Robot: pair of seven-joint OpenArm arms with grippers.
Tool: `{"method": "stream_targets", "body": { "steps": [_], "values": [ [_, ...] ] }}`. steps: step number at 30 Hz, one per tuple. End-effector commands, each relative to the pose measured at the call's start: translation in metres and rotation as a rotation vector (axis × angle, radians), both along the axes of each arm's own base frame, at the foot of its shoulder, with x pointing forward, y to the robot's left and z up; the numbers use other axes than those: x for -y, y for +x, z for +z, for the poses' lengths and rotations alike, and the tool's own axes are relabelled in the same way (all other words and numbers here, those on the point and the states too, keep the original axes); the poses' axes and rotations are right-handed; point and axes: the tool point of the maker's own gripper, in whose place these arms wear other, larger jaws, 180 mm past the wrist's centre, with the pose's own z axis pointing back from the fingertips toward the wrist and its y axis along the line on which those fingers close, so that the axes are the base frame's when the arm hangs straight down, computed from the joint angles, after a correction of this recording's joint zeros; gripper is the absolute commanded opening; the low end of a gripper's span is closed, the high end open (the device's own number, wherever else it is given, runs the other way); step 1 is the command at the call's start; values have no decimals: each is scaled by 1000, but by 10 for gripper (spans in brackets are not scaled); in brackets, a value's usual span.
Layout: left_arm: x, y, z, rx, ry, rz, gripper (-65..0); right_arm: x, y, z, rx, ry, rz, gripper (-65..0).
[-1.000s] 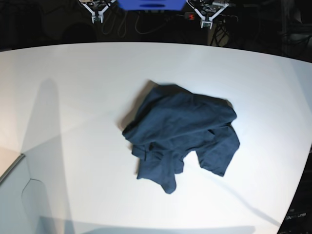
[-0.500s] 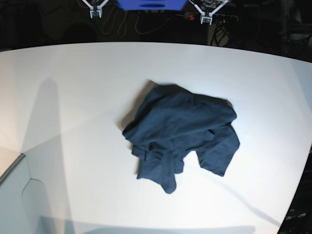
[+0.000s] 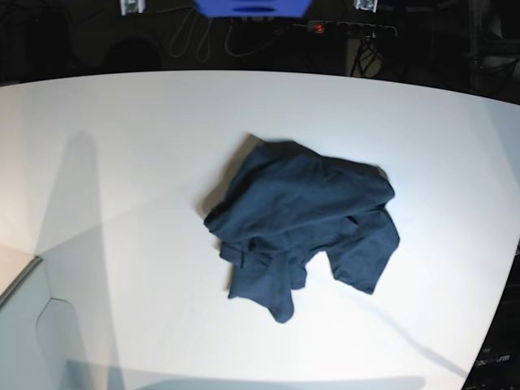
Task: Layout the t-shirt on the table in an organized manner, then fold the t-shirt properly
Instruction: 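Lower both grippers from rest toward the crumpled navy t-shirt, then grasp an edge of the navy t-shirt with the left gripper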
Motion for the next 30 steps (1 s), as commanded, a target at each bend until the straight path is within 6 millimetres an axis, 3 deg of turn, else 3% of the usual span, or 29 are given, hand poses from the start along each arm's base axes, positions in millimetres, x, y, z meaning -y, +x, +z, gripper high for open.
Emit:
{"method": "stream_targets", "body": {
  "steps": [1,6,11,14,18,20,22,26,28,30],
  "values": [
    [4,1,18,31,-6,-4,-650,1,9,17,32,-3,7,-650],
    [18,51,74,205,-43,-11,-650,17,61,84,189,-52,-2,-650],
    [26,100,116,282,-56,-18,-650,18,118,145,353,-72,5,-650],
    [30,137,144,375,-63,-22,-649,14,150,167,453,-69,8,-650],
    [32,172,167,461,-68,-22,-644,8,176,177,529,-49,-31,-650],
    [33,186,172,487,-68,-21,-602,6,185,182,558,-44,-40,-650],
    [33,197,175,502,-66,-21,-516,5,193,185,577,-40,-43,-637],
    [34,218,185,551,-109,3,-281,6,204,190,610,-40,-43,-539],
    [19,231,185,570,-115,52,-200,6,208,192,619,-42,-40,-494],
    [0,247,182,584,-129,130,-177,7,212,194,630,-44,-43,-455]
  ]
}}
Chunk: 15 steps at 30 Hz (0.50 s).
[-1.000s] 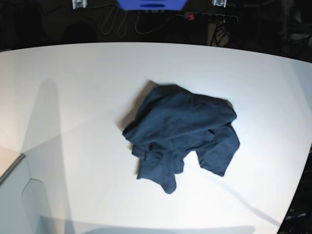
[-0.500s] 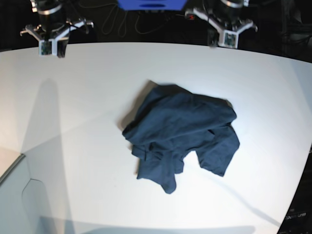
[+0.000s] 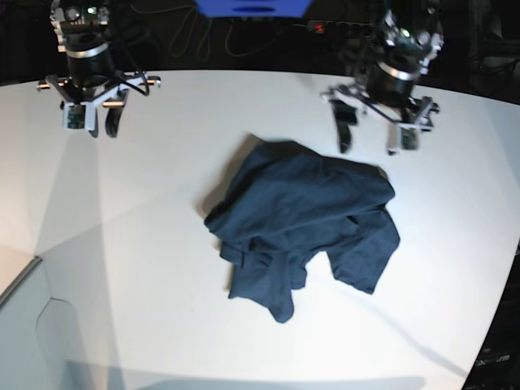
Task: Layout the t-shirt on the table in an organized manner, then fold the t-shirt properly
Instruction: 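Grasp an edge of the navy t-shirt with the left gripper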
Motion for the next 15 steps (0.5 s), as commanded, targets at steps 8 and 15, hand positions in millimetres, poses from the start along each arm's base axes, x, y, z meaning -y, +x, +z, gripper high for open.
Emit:
{"method": "stream_targets", "body": {
  "steps": [8,15],
  "values": [
    [-47,49,-45,-37,-156,189,-184,1,7,11,47,-14,8,-427],
    [-49,82,-61,-55,-186,213,-184,6,8,-1,-45,-15,-6,-427]
  ]
}}
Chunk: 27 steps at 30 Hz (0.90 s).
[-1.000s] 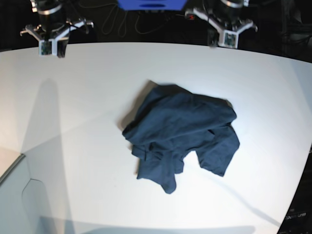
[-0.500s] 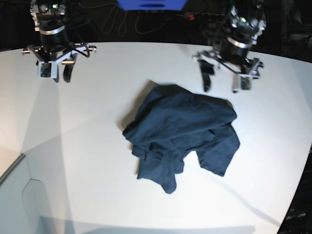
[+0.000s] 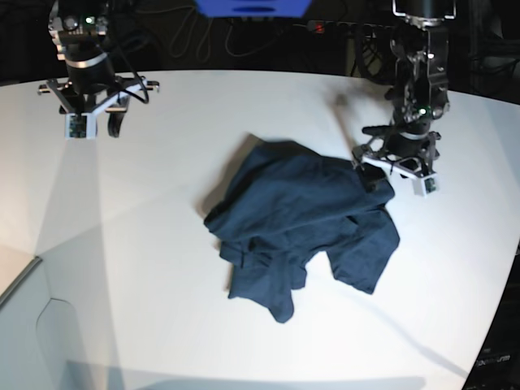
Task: Layout the t-shirt on the table in an organized manner, then fold the t-shirt properly
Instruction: 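Grasp an edge of the navy t-shirt with the left gripper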
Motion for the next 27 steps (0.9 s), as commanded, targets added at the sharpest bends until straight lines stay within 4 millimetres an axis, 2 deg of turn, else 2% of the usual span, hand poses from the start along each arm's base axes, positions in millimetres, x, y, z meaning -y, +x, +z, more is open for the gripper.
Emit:
{"method": "stream_targets", "body": {
  "steps": [1,6,8,10,15,18,20,23,25,27],
  "values": [
    [-3,10,9,37,6,3,-184,3,5,9,30,-21,12,-428],
    [-3,18,5,28,0,8,-190,4,5,8,23,-24,14,-428],
    [-4,19,1,18,-3,11,-229,4,5,8,23,-24,14,-428],
    [-4,20,-4,6,-5,14,-321,4,5,8,23,-24,14,-428],
    [-5,21,-5,5,-6,17,-650,4,8,10,31,-24,14,-428],
    [-5,16,7,33,2,12,-634,4,10,12,40,-24,14,-428],
    [-5,11,21,66,13,4,-650,4,12,14,49,-24,15,-429],
    [-4,-6,35,93,28,-9,-650,3,27,22,89,-21,15,-429],
    [-17,-18,42,101,47,20,-650,1,37,28,117,-19,19,-429],
    [-31,-34,40,82,61,57,-650,-1,48,35,151,-14,21,-429]
  ]
}}
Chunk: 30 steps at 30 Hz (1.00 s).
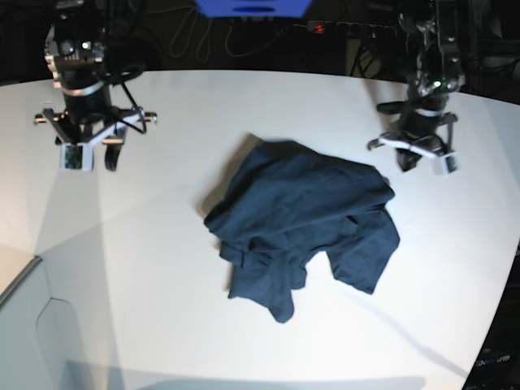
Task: Layout the t-shirt on the table in an organized manner, then fold the t-shirt properly
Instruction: 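Grasp an edge of the navy t-shirt with the left gripper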
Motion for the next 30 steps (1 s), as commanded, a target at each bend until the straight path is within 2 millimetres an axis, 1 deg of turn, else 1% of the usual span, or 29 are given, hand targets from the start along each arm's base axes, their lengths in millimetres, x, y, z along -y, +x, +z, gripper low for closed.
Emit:
{"method": "stream_targets", "body": {
  "steps": [1,3,5,7,9,11,13,15,18,20,24,27,28,30],
  "values": [
    [-8,1,8,26,16,9,-650,-6,8,12,50,0,21,-429],
    [-17,-5,1,5,20,31,-649,-16,15,16,65,9,50,-429],
    [-19,-9,-11,-25,12,39,-645,-24,20,19,80,20,70,-429],
    [-18,1,-10,-17,5,38,-638,-33,21,18,77,32,91,-428],
    [-16,12,-8,-2,-6,43,-591,-42,21,17,75,44,112,-427],
    [-14,22,-10,3,-20,49,-512,-51,20,16,72,55,132,-426],
    [-1,31,-14,3,-50,41,-441,-52,20,16,70,57,135,-426],
    [6,40,-17,2,-64,32,-398,-52,20,15,69,57,135,-426],
    [23,52,-22,-3,-79,-7,-389,-51,19,15,67,55,134,-427],
    [30,59,-26,-10,-83,-27,-388,-48,18,14,63,41,140,-427],
    [33,64,-37,-39,-93,-30,-388,-46,17,14,60,31,144,-427],
    [33,68,-40,-48,-99,-26,-386,-46,17,13,58,31,144,-427],
    [33,70,-40,-46,-99,-26,-377,-46,17,13,58,31,144,-427],
    [33,71,-40,-45,-99,-26,-325,-46,19,14,63,31,144,-427]
  ]
}}
